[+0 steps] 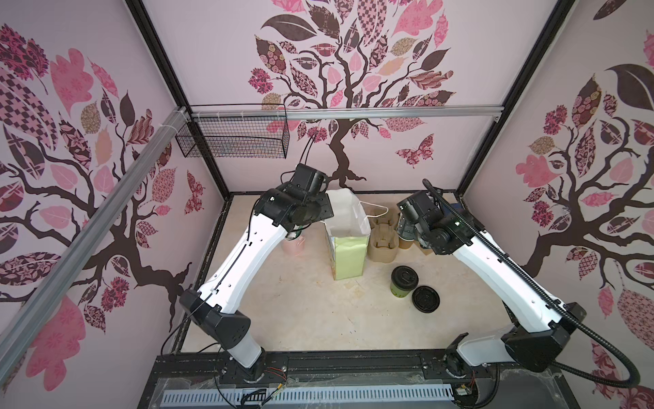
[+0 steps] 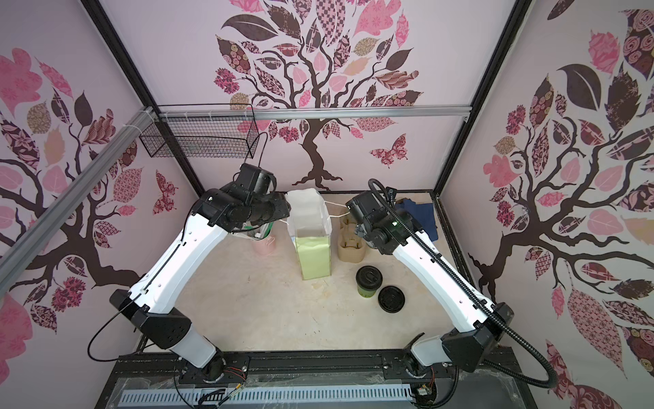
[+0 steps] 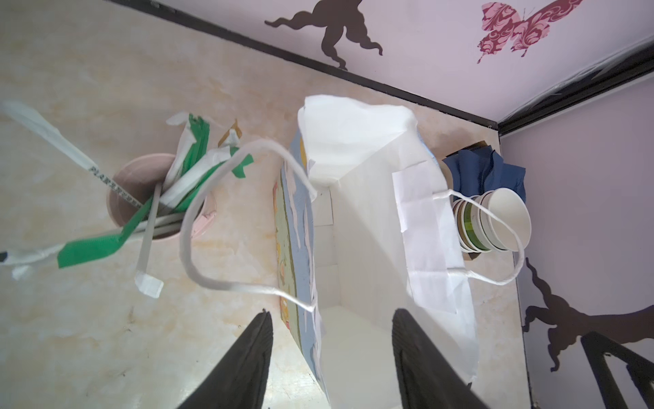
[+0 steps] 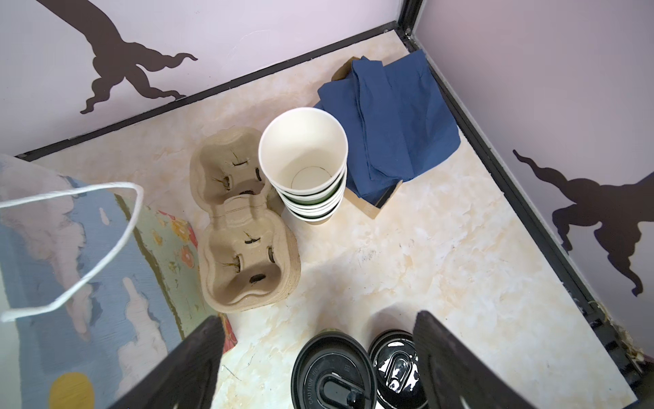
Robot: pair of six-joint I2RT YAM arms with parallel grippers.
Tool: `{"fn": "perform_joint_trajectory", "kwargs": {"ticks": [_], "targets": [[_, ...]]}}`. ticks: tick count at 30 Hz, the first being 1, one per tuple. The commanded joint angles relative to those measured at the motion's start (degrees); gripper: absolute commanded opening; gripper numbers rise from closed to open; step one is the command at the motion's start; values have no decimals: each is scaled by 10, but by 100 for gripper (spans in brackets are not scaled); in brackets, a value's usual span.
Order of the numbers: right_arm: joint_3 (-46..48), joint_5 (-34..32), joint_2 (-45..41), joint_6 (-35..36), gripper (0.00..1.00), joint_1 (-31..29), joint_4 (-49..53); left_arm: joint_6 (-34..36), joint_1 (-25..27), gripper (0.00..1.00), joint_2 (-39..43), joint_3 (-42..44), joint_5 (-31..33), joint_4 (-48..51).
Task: Pack the takeout coffee
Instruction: 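Grasp the white bag rim with the left gripper while the right moves over carriers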
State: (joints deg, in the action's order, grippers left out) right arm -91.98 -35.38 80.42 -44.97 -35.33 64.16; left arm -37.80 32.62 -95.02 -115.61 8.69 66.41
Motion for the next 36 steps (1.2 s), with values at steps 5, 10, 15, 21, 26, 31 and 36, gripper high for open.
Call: {"fn": "perform_joint_trajectory", "kwargs": {"ticks": [5,10,15,21,26,31,36], "targets": [[22,-25,-24,-19,87,1,15,71,5,61,-98,-158,60,123],[25,-38,-25,-32,87,1,24,74,5,62,-131,-158,50,117],[39,-44,-36,-41,87,1,26,70,5,56,-153,-144,35,107],[50,-44,-42,-44,87,1,26,69,5,37,-153,-107,47,81],[50,-47,-47,-42,87,1,27,63,4,29,-152,-85,48,70],[51,-48,-53,-42,87,1,28,62,4,14,-150,-78,48,63],[52,-47,-57,-41,87,2,28,63,4,3,-140,-60,48,64]]}}
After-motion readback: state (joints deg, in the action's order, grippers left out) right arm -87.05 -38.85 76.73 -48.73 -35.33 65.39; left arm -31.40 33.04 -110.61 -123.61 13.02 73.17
